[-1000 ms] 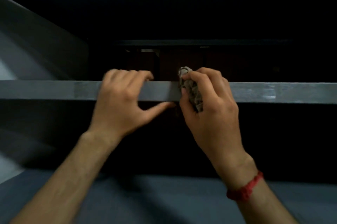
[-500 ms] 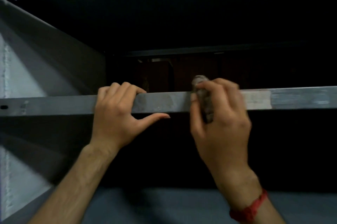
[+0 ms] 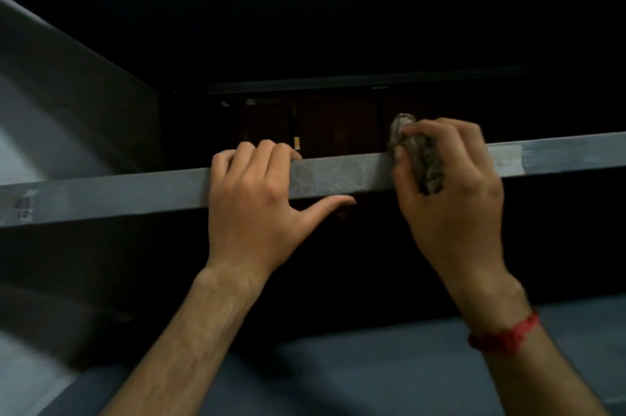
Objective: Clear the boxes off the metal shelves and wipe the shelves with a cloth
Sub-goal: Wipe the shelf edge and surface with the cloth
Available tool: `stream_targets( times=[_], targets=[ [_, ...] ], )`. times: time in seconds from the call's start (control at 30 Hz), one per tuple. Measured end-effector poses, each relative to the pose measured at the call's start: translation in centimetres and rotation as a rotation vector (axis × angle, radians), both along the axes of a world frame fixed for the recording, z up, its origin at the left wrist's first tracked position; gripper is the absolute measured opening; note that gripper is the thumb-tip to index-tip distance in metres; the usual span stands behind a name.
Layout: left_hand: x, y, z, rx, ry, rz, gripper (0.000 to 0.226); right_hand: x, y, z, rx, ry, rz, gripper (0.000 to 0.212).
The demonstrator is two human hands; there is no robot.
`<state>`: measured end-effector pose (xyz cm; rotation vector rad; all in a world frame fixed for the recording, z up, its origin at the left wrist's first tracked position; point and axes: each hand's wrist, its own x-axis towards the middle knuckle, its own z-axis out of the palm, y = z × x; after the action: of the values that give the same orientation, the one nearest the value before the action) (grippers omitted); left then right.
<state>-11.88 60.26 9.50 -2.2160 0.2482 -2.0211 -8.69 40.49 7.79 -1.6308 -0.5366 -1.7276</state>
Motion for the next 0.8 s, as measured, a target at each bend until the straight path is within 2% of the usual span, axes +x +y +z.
stream_targets(
  times=[0.1,0.17,0.2,0.27,0.33,0.43,0.53,0.7,0.8],
  targets=[
    [0.1,-0.3,0.0,0.000,-0.009,0.016,0.081,-0.3,0.4,0.0,0.080,0.022,-0.009,0.030],
    [0.0,-0.2,-0.1,0.001,0.002,0.018,0.073,-1.1,2.8,0.3,0.071,-0.008,0.026,0.028],
    [0.0,-0.1,-0.1,0.005,0.002,0.015,0.063,-1.5,4.4,0.4,0.021,-0.028,0.070,0.028],
    [0.1,0.0,0.1,0.022,-0.022,0.024,0.029,-2.3,7.4,0.4,-0.097,-0.055,0.165,0.030],
    [0.0,0.2,0.1,0.022,-0.010,0.019,0.016,-2.5,8.5,0.2,-0.148,-0.087,0.187,0.032],
    [-0.4,0.5,0.3,0.054,0.028,-0.018,0.040,-1.7,6.4,0.1,-0.186,-0.131,0.160,0.032],
    [-0.5,0.8,0.4,0.063,0.057,-0.002,0.069,-0.5,2.0,0.3,-0.082,-0.088,0.046,0.027],
    [-0.4,0.6,0.3,0.075,0.031,0.005,0.074,0.0,-0.5,0.0,0.170,0.022,-0.030,0.027],
    [-0.4,0.6,0.3,0.068,0.025,0.020,0.065,-1.0,3.4,0.5,0.079,-0.033,0.043,0.026]
  ],
)
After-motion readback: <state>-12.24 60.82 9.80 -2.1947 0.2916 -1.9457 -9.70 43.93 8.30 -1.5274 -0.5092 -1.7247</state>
